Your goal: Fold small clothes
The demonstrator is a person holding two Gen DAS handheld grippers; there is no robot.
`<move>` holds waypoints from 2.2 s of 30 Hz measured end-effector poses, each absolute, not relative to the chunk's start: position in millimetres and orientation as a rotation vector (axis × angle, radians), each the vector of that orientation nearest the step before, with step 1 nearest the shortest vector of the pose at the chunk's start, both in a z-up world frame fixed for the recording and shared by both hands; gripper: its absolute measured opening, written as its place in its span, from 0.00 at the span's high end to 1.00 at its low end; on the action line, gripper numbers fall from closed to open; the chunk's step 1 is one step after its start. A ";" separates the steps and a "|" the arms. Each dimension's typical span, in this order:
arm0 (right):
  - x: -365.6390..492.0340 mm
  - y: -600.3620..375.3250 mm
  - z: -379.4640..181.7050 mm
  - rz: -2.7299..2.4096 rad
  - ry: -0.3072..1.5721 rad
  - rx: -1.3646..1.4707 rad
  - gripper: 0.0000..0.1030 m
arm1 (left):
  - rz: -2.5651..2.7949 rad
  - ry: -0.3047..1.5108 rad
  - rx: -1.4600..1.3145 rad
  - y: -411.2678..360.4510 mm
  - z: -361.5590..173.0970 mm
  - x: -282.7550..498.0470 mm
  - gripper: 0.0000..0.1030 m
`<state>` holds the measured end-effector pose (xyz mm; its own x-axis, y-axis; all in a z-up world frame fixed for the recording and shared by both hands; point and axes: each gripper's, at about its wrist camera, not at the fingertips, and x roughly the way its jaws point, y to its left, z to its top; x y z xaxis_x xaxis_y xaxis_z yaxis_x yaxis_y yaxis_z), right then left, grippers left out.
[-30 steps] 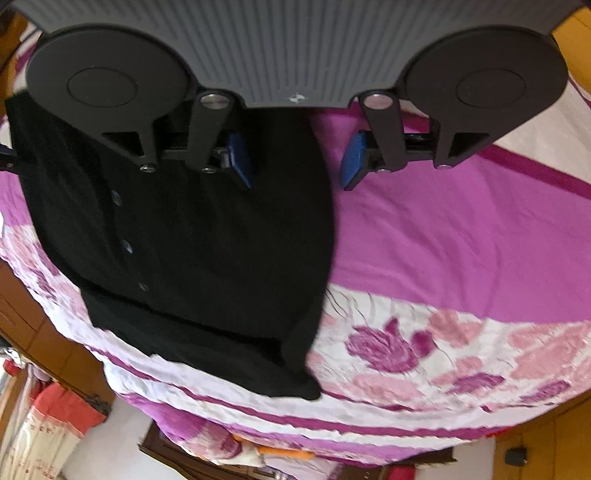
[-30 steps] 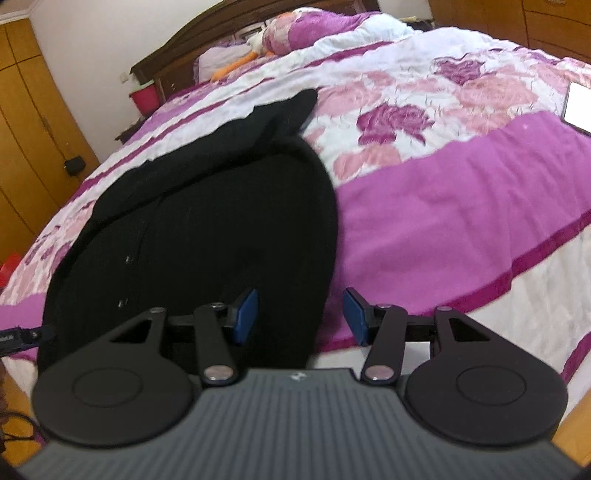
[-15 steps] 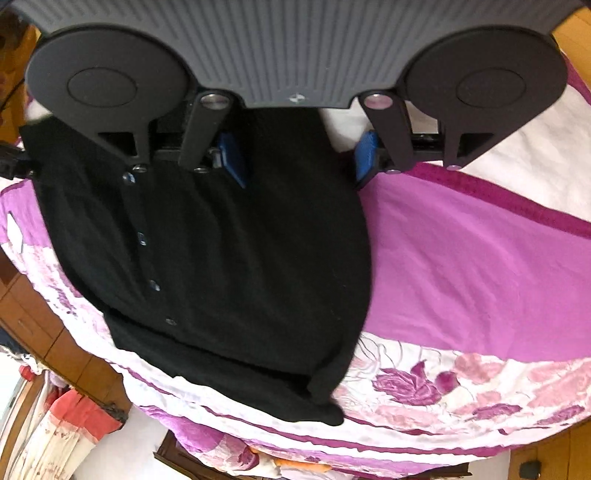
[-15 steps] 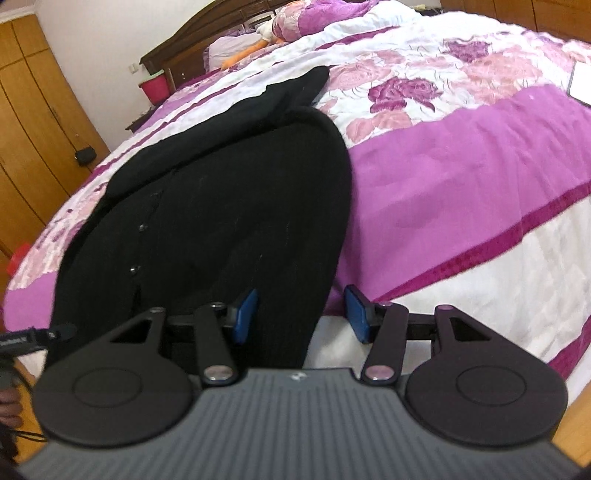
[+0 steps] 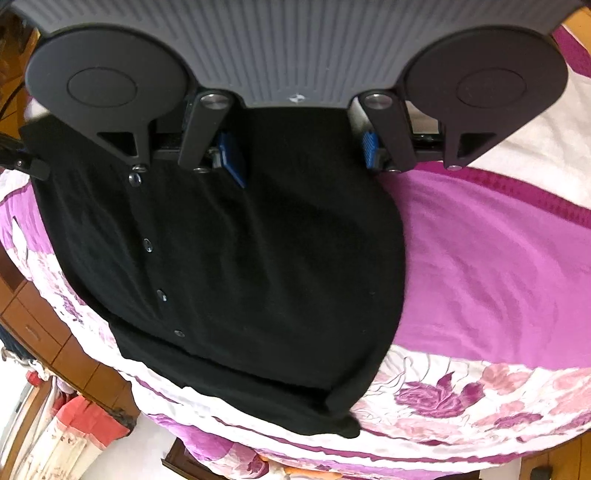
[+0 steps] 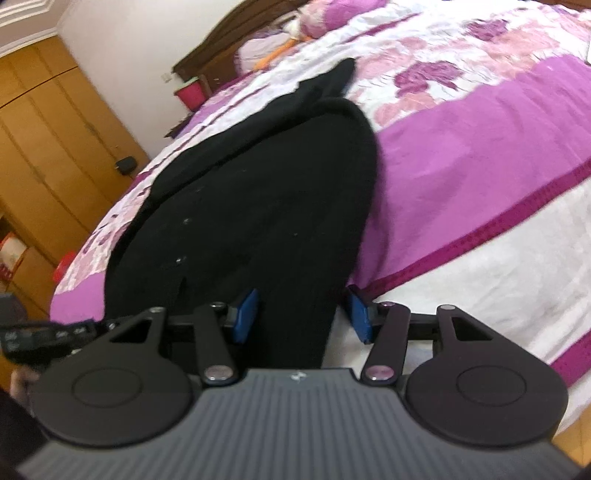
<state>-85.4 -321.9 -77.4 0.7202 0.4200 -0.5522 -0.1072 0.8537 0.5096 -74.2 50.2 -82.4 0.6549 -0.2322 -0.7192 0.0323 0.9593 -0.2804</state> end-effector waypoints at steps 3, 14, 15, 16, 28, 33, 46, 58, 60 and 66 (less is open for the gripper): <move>-83.4 -317.4 -75.5 0.322 0.701 0.437 0.65 | -0.150 0.842 -0.218 45.5 -80.3 -74.4 0.40; -74.9 -327.4 -54.4 0.376 0.577 0.532 0.88 | -0.163 0.680 -0.318 50.2 -34.4 -83.2 0.92; -72.9 -328.3 -49.5 0.382 0.552 0.540 0.89 | -0.166 0.669 -0.342 52.1 -29.5 -80.9 0.92; -70.3 -329.0 -44.5 0.389 0.527 0.544 0.89 | -0.175 0.654 -0.373 55.0 -24.2 -77.3 0.92; -39.8 -339.8 -16.2 0.357 0.370 0.619 0.89 | -0.122 0.537 -0.475 69.2 14.8 -50.8 0.92; -29.9 -337.1 -10.9 0.342 0.320 0.642 0.89 | -0.117 0.498 -0.494 71.7 21.1 -41.3 0.92; 20.5 -327.3 11.4 0.276 0.219 0.625 0.89 | -0.092 0.430 -0.528 76.9 40.4 11.8 0.92; 66.3 -316.3 11.1 0.239 0.173 0.587 0.89 | -0.051 0.415 -0.503 80.3 37.4 64.4 0.93; 68.3 -315.1 6.3 0.230 0.173 0.582 0.89 | -0.049 0.417 -0.500 80.0 34.5 70.0 0.93; 82.0 -311.1 -1.8 0.218 0.187 0.555 0.89 | -0.035 0.432 -0.442 74.5 26.4 90.8 0.93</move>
